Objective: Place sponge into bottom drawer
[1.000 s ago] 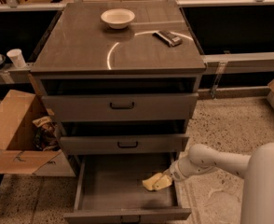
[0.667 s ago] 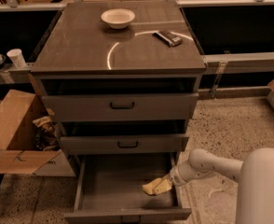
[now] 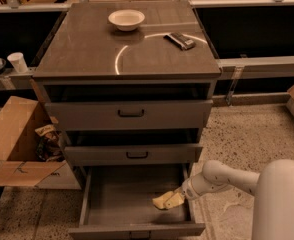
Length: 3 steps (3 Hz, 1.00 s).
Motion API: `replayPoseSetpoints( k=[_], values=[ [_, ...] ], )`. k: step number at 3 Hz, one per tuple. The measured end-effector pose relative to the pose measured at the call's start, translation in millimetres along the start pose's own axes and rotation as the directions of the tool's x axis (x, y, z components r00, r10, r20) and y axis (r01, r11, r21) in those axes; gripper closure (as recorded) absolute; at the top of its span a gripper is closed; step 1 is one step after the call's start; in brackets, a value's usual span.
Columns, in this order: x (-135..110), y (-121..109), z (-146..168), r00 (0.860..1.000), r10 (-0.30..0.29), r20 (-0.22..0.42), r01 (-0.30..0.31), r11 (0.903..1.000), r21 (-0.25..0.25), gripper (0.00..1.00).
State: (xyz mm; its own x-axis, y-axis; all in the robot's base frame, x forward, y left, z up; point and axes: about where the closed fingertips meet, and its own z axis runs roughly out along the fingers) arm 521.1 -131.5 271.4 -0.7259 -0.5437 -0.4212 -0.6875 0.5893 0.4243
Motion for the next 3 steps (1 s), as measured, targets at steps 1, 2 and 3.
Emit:
replayPoseSetpoints(
  k=[1, 2, 3],
  values=[
    [0.0, 0.0, 0.0, 1.000, 0.000, 0.000, 0.000, 1.0000, 0.000, 0.28],
    [0.0, 0.0, 0.1, 1.000, 0.000, 0.000, 0.000, 1.0000, 0.000, 0.05],
    [0.0, 0.0, 0.1, 1.000, 0.000, 0.000, 0.000, 1.0000, 0.000, 0.00]
  ],
)
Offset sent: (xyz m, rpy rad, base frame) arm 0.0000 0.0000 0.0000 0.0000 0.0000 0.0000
